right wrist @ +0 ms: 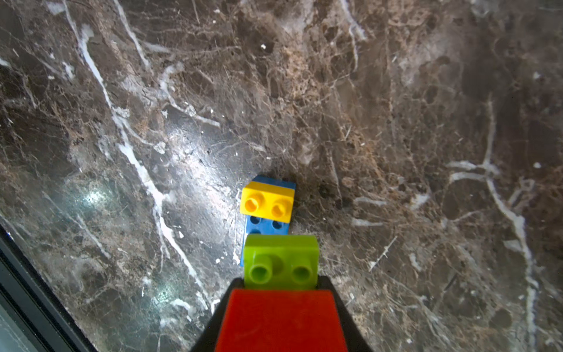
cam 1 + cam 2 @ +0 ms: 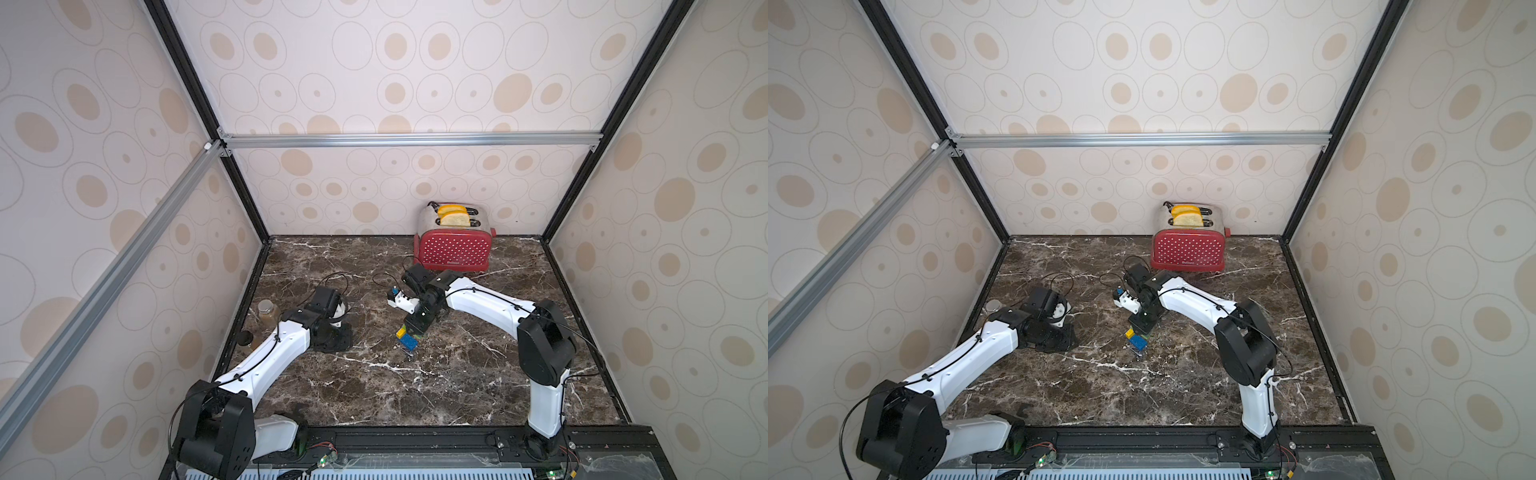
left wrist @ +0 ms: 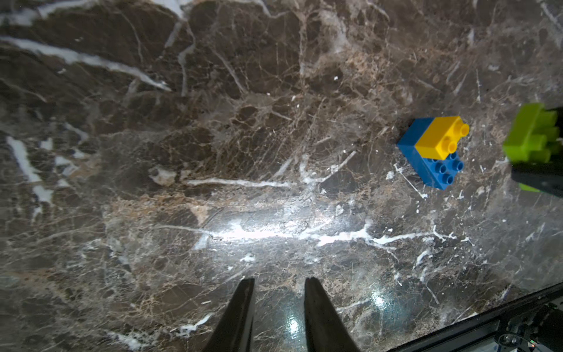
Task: Assemble the number 5 with lego
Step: Assemble the lego brick with the lego brick.
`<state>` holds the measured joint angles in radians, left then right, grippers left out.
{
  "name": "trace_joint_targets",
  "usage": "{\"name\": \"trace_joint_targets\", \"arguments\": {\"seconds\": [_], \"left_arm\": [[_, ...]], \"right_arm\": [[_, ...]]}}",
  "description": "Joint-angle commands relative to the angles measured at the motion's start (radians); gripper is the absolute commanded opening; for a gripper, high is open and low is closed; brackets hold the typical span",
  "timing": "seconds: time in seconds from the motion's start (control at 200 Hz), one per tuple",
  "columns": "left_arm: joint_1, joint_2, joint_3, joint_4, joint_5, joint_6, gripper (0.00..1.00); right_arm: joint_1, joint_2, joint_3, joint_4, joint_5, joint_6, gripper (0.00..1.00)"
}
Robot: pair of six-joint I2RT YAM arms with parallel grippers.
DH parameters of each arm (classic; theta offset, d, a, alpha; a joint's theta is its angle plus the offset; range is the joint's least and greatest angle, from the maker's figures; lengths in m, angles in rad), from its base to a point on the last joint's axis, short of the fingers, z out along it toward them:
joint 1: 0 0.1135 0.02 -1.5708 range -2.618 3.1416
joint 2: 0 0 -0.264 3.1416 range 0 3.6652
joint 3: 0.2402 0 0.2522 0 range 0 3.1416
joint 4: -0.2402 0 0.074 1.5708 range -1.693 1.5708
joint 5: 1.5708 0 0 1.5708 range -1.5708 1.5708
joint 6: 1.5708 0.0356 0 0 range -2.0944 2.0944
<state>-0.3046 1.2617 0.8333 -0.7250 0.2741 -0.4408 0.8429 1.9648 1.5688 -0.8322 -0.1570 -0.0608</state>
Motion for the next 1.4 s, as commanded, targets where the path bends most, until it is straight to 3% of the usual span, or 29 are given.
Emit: {"name": "trace_joint_targets", "arguments": {"seconds": [0.0, 1.392], "left_arm": [[0.017, -0.027, -0.011, -0.030, -0.012, -0.010, 0.31], [0.017, -0.021, -0.026, -0.011, -0.007, -0.015, 0.31]], "right_arm": [[0.017, 0.051, 0.055, -0.056, 0.036, 0.013, 0.25], [0.080, 0.188, 0.108, -0.162, 0.121, 0.104, 0.23]]}}
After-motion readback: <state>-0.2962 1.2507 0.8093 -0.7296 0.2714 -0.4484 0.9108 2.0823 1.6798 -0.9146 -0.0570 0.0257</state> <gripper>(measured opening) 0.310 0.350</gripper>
